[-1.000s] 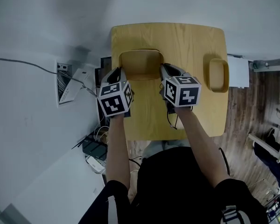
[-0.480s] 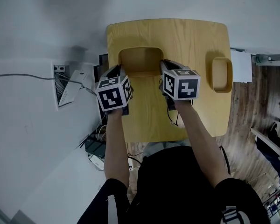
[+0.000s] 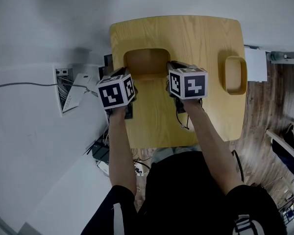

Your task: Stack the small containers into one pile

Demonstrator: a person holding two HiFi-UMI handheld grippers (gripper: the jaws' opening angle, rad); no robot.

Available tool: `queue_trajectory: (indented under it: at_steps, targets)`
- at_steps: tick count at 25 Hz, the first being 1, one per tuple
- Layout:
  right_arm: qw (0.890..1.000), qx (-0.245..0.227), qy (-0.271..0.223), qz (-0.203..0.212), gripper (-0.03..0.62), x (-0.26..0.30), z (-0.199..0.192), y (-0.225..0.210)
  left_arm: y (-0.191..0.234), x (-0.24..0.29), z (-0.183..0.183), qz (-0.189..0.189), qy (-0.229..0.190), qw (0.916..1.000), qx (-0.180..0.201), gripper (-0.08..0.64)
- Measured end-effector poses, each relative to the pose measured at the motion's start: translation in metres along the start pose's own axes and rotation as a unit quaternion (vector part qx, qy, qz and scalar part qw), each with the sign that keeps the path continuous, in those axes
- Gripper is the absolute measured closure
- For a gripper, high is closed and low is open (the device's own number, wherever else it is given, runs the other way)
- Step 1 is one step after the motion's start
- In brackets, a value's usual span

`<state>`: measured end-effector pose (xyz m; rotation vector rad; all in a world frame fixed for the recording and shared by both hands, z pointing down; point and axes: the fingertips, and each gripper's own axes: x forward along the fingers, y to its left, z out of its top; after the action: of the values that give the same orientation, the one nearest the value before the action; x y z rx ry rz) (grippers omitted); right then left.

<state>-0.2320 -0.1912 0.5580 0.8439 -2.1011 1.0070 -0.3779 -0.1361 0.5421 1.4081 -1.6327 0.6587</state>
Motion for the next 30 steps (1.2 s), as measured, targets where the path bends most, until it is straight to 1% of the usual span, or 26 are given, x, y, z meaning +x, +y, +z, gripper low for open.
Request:
queue_trajectory:
  at_steps: [5,8,11,15,25,30]
  targets:
    - [0.999,0.010,0.031,-0.004,0.575,0.007,-0.009,-0.005,0.002,0.010,-0.011,0.000,0.033,0.9994,-0.006,0.538]
    - [0.999,0.010,0.034,-0.005,0.575,0.011,-0.006,-0.007,0.004,0.015,-0.013,0.005,0.041,0.9991,-0.003,0.540]
    - [0.999,0.001,0.039,-0.011,0.575,0.012,-0.004,-0.010,0.002,0.019,-0.017,-0.001,0.050,0.9987,-0.006,0.538]
    - [0.999,-0.013,0.043,-0.017,0.574,0.013,0.000,-0.011,0.001,0.021,-0.018,-0.006,0.052,0.9986,-0.009,0.537]
    - [0.999,-0.001,0.035,-0.012,0.572,-0.003,-0.007,-0.019,-0.016,0.010,-0.031,-0.026,0.054,0.9980,-0.018,0.537]
    - [0.999,0.002,0.044,-0.005,0.571,-0.013,-0.013,-0.022,-0.025,0.006,-0.037,-0.041,0.063,0.9969,-0.023,0.537]
